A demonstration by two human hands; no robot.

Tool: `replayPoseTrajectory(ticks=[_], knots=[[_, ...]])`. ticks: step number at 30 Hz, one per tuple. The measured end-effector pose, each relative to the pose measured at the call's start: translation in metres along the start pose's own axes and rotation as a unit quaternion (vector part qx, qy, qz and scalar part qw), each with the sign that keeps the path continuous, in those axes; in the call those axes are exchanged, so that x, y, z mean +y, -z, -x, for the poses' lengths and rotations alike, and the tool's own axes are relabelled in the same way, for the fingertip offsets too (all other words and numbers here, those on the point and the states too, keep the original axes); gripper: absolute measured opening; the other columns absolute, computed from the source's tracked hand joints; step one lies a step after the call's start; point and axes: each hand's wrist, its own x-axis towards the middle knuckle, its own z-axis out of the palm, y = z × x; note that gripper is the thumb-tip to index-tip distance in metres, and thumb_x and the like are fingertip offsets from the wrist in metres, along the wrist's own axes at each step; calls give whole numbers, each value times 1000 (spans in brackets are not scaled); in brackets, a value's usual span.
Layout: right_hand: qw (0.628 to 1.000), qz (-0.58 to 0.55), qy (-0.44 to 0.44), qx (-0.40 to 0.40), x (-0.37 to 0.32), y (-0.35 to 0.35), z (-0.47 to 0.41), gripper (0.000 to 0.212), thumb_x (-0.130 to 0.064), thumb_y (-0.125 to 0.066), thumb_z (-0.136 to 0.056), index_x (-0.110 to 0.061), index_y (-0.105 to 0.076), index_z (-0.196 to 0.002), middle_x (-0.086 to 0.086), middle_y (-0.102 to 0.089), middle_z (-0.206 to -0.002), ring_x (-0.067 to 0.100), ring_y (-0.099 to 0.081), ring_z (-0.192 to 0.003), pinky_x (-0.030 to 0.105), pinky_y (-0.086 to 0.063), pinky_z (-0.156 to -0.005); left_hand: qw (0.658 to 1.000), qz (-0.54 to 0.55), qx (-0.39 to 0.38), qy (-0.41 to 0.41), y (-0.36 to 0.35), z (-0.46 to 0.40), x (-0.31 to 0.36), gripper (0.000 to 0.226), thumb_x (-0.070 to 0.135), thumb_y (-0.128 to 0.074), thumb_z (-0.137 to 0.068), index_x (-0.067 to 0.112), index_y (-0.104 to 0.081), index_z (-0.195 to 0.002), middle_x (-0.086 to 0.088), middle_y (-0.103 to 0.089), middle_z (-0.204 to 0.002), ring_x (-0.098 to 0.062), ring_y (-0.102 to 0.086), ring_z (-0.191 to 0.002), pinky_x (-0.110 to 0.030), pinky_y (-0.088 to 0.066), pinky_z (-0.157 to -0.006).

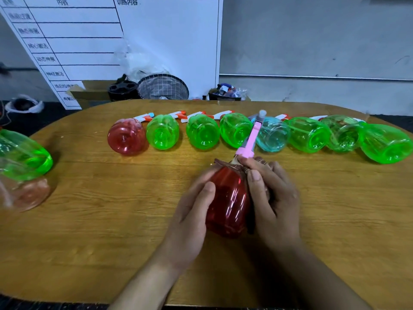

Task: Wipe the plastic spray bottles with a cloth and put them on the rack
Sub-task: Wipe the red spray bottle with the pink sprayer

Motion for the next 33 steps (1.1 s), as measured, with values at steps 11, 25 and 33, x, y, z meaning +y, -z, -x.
replayPoseTrajectory(ticks=[11,25,33], knots=[[958,89,233,-141,-17,-15,31,28,-32,-70,-101,-29,-75,-129,7,-61,-93,13,-58,-74,30,-54,-58,995,85,53,-16,14,-8,8,40,33,-48,-109,22,-59,-145,3,-71,-139,-17,-65,-132,-29,-49,-113],[999,-17,7,-45,0,3,-3,36,-29,-50,-106,-19,-70,-134,0,-54,-90,12,-54,-83,20,-43,-74,998,-1,-55,-10,0,3,9,68,53,-87,-78,34,-63,-139,1,-71,-134,-17,-67,-127,-31,-57,-101],[994,-85,-34,53,-8,4,-7,33,-16,-49,-108,-10,-67,-135,13,-69,-111,14,-62,-101,15,-43,-90,998,54,-38,5,0,0,4,55,50,-70,-89,50,-59,-143,12,-62,-148,-17,-58,-141,-56,-46,-116]])
